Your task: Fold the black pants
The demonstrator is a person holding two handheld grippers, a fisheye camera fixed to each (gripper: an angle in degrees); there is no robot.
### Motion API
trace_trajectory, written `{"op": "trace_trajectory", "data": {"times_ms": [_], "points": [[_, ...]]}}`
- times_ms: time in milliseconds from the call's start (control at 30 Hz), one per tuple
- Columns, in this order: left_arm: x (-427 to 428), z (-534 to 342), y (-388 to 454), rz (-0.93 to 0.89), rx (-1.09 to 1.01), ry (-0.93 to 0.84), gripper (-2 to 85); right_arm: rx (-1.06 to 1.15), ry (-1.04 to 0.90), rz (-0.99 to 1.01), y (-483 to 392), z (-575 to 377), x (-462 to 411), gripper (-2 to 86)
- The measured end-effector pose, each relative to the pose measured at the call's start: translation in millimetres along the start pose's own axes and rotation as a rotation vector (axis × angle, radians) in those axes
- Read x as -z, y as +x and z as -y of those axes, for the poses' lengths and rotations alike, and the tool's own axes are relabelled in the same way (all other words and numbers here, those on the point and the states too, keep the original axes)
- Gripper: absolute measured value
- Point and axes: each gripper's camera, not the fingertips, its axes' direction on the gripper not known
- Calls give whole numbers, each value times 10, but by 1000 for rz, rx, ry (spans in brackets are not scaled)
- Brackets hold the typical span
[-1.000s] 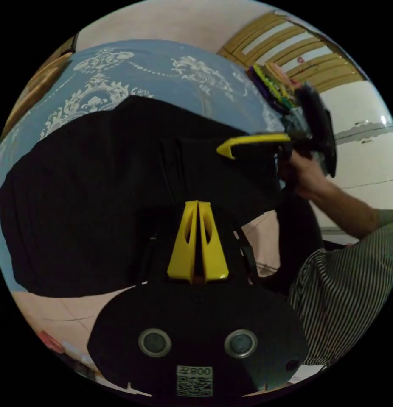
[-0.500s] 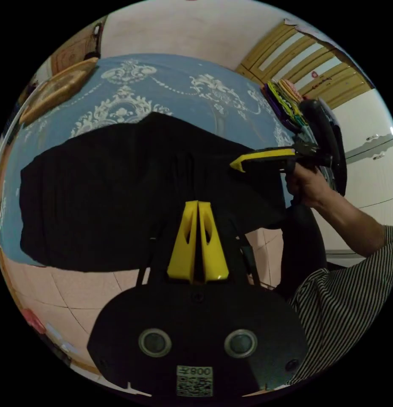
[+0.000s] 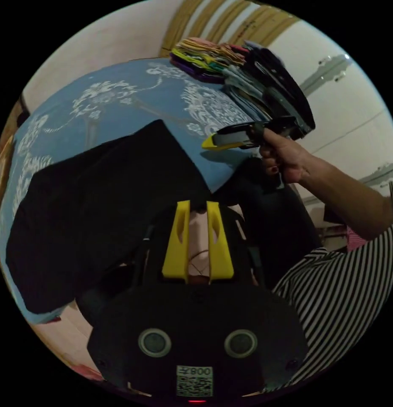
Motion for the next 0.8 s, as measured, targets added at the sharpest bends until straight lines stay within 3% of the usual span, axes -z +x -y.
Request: {"op": "trace_trajectory", "data": {"times_ms": [133,300,800], "points": [[-338,199,408,119,-113,-128,105,-5,-11,34,91,60,51,48],[-491,234,697,261,-184,-155,78,12,-19,58,130,246,122,81],[-467,103,691,118,-125,-120,27,47,-61,31,-37,860,63,98]]}}
